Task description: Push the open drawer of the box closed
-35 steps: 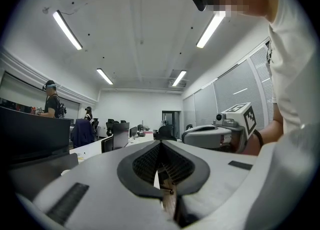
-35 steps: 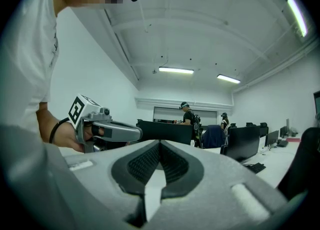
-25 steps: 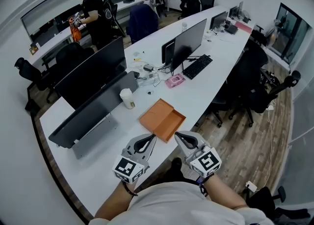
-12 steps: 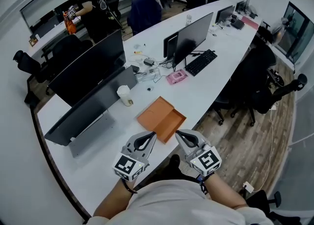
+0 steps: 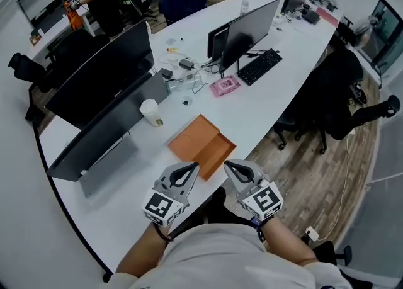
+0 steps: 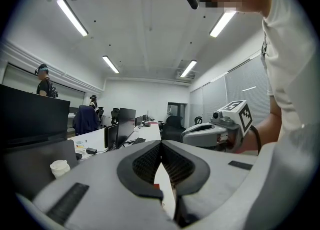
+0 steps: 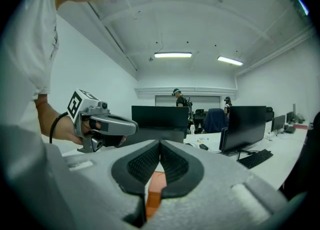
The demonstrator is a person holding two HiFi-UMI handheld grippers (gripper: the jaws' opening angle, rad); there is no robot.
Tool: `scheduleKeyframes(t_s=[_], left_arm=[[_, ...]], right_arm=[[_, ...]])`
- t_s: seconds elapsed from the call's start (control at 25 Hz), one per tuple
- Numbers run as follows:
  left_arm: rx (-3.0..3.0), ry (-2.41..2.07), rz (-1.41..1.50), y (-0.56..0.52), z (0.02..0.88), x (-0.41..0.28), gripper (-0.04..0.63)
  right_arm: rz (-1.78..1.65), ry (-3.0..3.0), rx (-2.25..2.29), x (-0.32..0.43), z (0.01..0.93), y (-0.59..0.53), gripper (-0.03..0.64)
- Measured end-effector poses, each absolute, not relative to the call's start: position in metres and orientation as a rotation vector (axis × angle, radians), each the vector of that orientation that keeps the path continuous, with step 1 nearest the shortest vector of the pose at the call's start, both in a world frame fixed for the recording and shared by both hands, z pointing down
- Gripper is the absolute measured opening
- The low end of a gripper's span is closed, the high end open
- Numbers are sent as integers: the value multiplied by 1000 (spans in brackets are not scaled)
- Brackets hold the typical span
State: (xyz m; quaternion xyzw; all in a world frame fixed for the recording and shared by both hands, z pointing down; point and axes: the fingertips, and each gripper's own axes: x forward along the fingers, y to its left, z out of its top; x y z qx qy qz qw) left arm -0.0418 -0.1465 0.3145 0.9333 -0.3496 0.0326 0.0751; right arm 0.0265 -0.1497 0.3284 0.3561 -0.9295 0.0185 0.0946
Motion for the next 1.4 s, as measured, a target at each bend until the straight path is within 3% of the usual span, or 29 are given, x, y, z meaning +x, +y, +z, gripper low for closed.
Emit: scheduleKeyframes(t_s=[0.28,0.4,0.76,1.4], left_arm=[[2760,-1032,135,-174,353,-35,-2],[2746,-1028,149,-184,372,-33,-2],[2675,-1013,194,-206,429,-31,-2],[2571,-967,313,-216,532,-28,-2]], right_arm=[[155,-2711,1036,36,375,-176,5],[192,-2688,1016,39,396,-187,45],[262,-2605,937,49,462,-209,75],[439,-2468,881,70,580,-216,89]])
